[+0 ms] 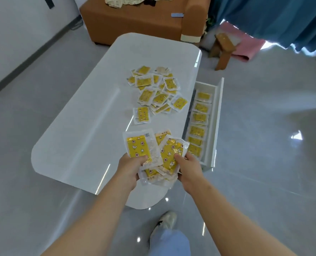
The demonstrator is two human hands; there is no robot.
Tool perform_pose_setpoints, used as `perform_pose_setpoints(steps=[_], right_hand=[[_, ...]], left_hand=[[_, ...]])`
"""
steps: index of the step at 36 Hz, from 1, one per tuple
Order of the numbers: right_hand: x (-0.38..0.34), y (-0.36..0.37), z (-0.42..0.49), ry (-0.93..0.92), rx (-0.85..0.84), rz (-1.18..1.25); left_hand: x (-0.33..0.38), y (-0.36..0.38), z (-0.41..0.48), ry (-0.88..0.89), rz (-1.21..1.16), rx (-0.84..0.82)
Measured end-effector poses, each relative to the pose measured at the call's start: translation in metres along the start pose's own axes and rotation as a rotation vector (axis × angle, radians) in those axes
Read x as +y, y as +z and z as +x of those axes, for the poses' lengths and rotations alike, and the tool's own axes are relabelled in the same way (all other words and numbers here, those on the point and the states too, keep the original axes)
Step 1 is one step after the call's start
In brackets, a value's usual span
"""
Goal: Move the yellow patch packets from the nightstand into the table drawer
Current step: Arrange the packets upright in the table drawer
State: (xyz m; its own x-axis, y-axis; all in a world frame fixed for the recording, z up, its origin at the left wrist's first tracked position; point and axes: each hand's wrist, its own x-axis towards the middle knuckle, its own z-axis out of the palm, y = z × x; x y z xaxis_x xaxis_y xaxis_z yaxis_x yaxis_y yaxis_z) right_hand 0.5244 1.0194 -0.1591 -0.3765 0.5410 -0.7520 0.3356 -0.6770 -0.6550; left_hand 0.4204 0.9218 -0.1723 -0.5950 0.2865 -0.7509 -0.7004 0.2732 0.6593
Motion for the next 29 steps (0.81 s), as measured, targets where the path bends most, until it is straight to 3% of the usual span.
perform_pose_setpoints(steps=[15,20,29], right_hand=[[-0.16,-0.117,0.136,0.017,0.026,-0.141],[-0.197,-0.136,0.186,0.061,-0.059,-0.218],[-0.256,-0.163,0.301,0.055,-0.298,-0.595]], left_hand=[[0.048,0.216,0.082,0.003,0.016,0.047],[0.061,0.26,0.1,0.05,0.025,0.113],[0.053,0.338,0.139,0.046,-0.169,0.251]])
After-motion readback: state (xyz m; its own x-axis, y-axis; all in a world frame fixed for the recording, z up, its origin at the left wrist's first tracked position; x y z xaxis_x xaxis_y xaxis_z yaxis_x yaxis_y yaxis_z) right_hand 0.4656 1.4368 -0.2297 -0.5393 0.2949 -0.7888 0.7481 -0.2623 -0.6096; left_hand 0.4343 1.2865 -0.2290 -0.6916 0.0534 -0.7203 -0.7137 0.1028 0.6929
